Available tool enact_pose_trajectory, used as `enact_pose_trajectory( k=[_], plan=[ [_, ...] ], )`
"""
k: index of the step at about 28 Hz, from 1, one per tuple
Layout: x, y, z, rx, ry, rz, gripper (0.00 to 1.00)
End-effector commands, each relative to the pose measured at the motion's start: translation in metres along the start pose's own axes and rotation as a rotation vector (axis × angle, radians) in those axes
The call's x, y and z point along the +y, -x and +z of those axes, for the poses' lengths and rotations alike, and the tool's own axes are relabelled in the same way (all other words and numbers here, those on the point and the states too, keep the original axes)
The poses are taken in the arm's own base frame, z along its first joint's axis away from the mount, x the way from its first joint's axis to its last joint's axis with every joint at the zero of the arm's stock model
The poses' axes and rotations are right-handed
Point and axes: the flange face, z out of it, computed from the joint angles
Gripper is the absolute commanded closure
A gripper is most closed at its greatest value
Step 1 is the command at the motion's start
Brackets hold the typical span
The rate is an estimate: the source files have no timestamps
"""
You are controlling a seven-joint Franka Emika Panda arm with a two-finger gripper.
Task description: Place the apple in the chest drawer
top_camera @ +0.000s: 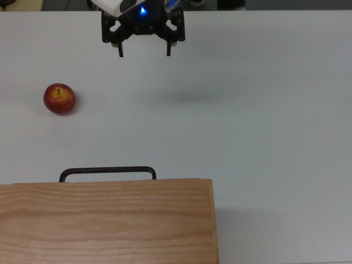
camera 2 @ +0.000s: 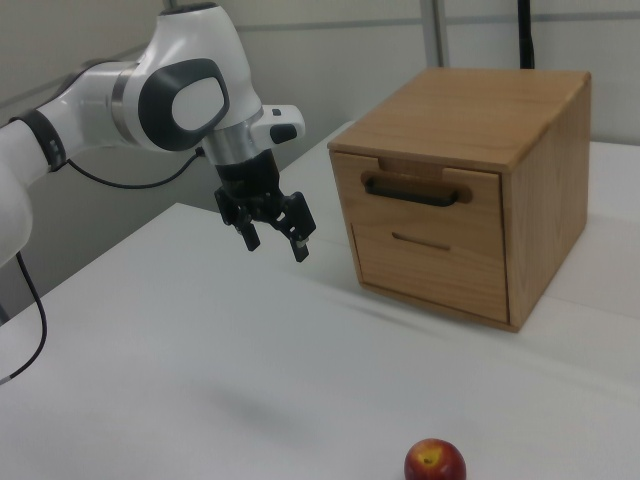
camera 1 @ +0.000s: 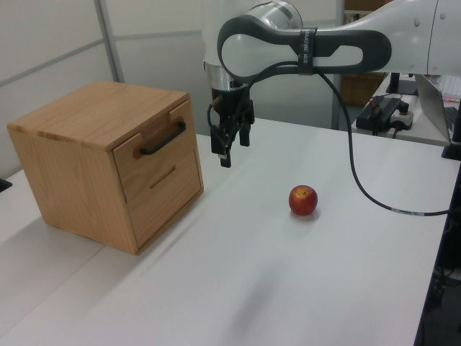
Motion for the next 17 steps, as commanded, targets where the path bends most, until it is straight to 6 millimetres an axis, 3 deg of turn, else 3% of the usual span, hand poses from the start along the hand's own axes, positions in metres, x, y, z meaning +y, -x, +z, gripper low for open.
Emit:
enact_pose_trajectory(
  k=[1,6,14,17],
  plan=[
    [0.007,0.006,-0.007,-0.006,-0.022,0.011,0.0],
    [0.002,0.006,-0.008,-0.006,-0.011,0.0,0.0],
    [0.01,0.009,-0.014,0.004,-0.005,0.066,0.0],
    [0.012,0.018,-0.032,0.04,-0.001,0.143,0.0]
  ],
)
